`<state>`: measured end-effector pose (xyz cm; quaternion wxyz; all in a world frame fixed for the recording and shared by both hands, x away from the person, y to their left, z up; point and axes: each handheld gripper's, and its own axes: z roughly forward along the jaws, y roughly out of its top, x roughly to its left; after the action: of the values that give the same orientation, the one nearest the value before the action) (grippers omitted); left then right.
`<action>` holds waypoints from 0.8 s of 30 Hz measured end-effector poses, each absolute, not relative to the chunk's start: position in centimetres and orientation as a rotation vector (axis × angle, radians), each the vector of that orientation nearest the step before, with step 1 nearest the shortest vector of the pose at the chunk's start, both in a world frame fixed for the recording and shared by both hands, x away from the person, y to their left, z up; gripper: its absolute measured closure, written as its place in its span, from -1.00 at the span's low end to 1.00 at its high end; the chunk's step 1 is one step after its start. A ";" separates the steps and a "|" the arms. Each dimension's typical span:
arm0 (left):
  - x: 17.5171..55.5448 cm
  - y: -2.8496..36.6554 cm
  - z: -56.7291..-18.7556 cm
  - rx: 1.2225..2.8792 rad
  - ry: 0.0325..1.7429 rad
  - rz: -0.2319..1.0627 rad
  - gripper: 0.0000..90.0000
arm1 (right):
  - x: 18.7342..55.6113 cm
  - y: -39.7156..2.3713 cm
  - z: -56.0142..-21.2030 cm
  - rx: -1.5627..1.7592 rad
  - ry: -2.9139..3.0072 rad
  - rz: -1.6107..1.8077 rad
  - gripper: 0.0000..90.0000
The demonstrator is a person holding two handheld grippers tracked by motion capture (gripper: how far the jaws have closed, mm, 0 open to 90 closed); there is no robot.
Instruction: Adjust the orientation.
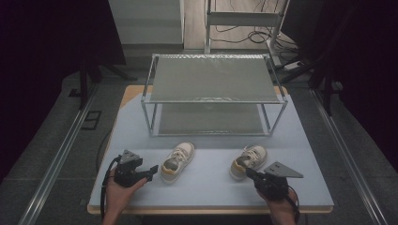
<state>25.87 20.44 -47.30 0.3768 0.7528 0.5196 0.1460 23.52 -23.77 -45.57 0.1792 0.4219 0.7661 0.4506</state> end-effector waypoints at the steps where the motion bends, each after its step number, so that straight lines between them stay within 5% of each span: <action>1: 25.9 20.5 -47.3 1.925 1.330 0.373 -0.36 | 23.5 -23.8 -45.6 1.193 2.166 1.274 0.99; 9: 25.9 20.7 -47.4 1.921 1.335 0.371 -0.36 | 24.8 -20.0 -46.9 1.163 2.201 1.239 0.99; 24: 25.9 20.7 -47.4 1.922 1.335 0.373 -0.36 | 24.8 -19.5 -47.1 1.154 2.184 1.226 0.99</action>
<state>25.89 20.74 -47.37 0.3763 0.7514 0.5220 0.1458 24.77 -19.49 -47.09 0.1908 0.4108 0.7773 0.4365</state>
